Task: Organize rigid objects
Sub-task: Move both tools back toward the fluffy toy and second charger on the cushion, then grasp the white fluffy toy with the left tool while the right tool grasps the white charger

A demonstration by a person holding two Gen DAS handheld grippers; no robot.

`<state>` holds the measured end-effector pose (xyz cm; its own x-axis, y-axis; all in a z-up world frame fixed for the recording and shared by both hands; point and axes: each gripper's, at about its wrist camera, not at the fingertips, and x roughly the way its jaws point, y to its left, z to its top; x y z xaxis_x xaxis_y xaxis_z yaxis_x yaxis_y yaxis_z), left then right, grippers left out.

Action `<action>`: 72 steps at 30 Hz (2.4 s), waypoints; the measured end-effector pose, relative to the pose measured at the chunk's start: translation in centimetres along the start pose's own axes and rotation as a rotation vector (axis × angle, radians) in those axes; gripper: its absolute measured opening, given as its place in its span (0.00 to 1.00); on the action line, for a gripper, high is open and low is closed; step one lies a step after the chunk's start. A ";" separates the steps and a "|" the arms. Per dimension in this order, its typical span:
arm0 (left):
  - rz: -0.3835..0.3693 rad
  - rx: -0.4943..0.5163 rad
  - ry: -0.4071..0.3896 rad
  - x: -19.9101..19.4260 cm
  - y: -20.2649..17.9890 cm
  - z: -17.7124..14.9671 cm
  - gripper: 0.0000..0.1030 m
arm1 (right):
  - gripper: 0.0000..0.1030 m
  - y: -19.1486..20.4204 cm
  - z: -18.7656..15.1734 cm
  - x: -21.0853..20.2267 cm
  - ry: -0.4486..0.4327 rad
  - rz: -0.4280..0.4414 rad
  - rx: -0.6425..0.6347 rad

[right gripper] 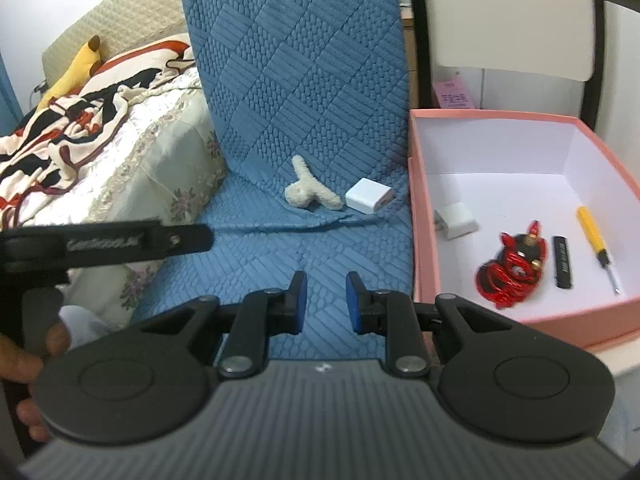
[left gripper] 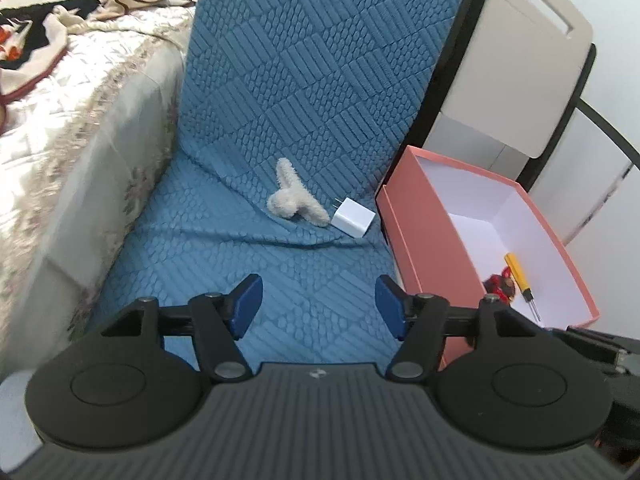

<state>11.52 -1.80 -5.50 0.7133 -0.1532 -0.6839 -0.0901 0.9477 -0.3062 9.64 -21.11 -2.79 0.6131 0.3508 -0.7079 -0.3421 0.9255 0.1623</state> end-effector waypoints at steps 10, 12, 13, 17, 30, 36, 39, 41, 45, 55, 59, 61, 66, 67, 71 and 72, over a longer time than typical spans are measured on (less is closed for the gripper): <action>-0.031 -0.043 0.000 9.1 3.1 3.3 0.66 | 0.54 0.9 1.6 5.6 -0.010 0.016 -0.031; -0.031 -0.051 0.004 10.6 3.5 3.9 0.66 | 0.54 1.0 1.9 6.9 -0.014 0.005 -0.033; -0.034 -0.056 0.009 11.3 3.7 4.2 0.66 | 0.54 0.9 2.0 7.5 -0.015 0.000 -0.031; -0.044 -0.056 0.024 13.8 4.8 5.2 0.66 | 0.54 1.0 2.5 10.1 -0.010 -0.024 -0.028; -0.121 -0.112 0.081 20.8 7.6 9.1 0.65 | 0.52 0.6 4.9 17.2 -0.017 -0.102 0.018; -0.144 -0.120 0.115 23.6 7.4 10.5 0.65 | 0.52 -0.3 6.0 20.6 0.009 -0.148 0.060; -0.125 -0.121 0.131 24.9 7.2 10.9 0.65 | 0.52 -0.7 6.3 22.0 0.027 -0.183 0.086; -0.125 -0.136 0.152 25.7 7.4 11.1 0.65 | 0.52 -1.2 6.5 22.8 0.039 -0.214 0.113; -0.111 -0.149 0.188 27.0 7.3 11.3 0.65 | 0.53 -1.6 7.0 23.6 0.020 -0.239 0.134; -0.103 -0.262 0.244 29.0 8.8 11.2 0.65 | 0.53 -3.0 8.5 25.4 0.020 -0.289 0.171; -0.080 -0.274 0.247 29.0 8.7 10.6 0.65 | 0.53 -2.7 8.7 25.9 0.052 -0.326 0.130; -0.070 -0.277 0.249 29.0 8.0 10.2 0.66 | 0.54 -2.6 8.6 25.9 0.055 -0.332 0.128; -0.048 -0.283 0.246 29.8 6.5 9.7 0.67 | 0.57 -2.2 8.6 26.4 0.060 -0.330 0.121; -0.044 -0.301 0.238 30.0 6.6 9.6 0.69 | 0.59 -2.3 8.5 26.8 0.089 -0.323 0.141; -0.044 -0.337 0.225 30.5 6.7 9.3 0.69 | 0.59 -2.6 7.8 28.2 0.122 -0.298 0.208; -0.047 -0.339 0.222 30.5 6.7 9.2 0.69 | 0.59 -2.5 7.8 28.3 0.118 -0.295 0.206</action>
<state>39.06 2.42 -22.31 0.5584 -0.2856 -0.7789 -0.3119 0.7977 -0.5161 33.39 -12.35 -17.88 0.5732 0.0571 -0.8174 -0.0054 0.9978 0.0659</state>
